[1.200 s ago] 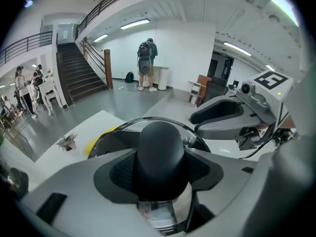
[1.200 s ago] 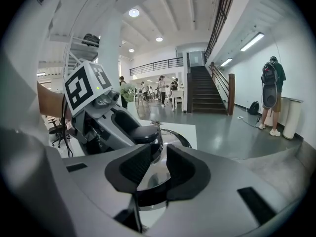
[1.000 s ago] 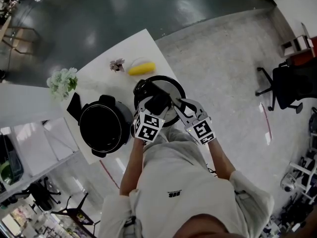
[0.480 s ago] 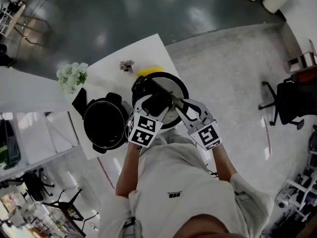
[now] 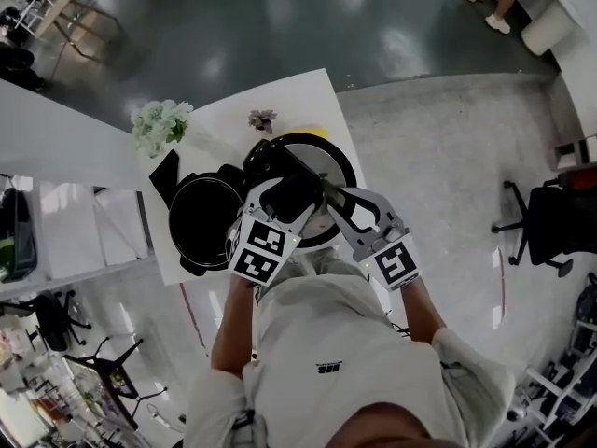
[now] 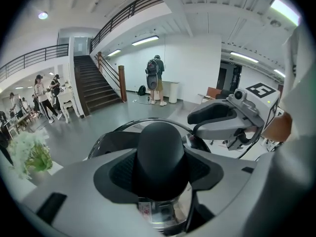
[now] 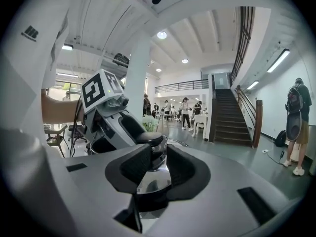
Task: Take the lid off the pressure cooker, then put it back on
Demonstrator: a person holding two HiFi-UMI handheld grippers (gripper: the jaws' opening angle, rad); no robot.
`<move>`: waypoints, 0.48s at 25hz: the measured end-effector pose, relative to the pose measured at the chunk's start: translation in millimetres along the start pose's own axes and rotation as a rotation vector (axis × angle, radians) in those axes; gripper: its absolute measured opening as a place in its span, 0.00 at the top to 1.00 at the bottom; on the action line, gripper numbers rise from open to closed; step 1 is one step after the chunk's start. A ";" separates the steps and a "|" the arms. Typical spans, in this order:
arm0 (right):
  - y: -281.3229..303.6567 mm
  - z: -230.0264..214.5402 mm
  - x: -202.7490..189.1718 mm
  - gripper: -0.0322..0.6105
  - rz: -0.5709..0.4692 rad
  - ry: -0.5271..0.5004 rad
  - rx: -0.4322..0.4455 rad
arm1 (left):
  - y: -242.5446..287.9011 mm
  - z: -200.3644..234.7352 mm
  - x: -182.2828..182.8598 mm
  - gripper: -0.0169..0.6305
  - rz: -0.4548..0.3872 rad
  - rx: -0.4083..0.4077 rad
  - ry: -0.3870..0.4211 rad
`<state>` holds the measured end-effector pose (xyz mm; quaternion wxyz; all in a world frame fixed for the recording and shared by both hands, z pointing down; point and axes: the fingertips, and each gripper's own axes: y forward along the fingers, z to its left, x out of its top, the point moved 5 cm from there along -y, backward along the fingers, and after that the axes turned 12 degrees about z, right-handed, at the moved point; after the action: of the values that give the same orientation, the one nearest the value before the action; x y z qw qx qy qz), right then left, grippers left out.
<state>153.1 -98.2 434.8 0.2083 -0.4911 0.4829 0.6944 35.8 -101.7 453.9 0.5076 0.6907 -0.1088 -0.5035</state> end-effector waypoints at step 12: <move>37.0 44.3 40.4 0.79 -0.052 -0.085 0.003 | -54.4 41.3 -34.6 0.53 -0.026 -0.010 0.009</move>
<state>86.2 -83.4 418.6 0.2474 -0.4730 0.4620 0.7083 -33.3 -78.2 430.9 0.5051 0.6918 -0.0949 -0.5073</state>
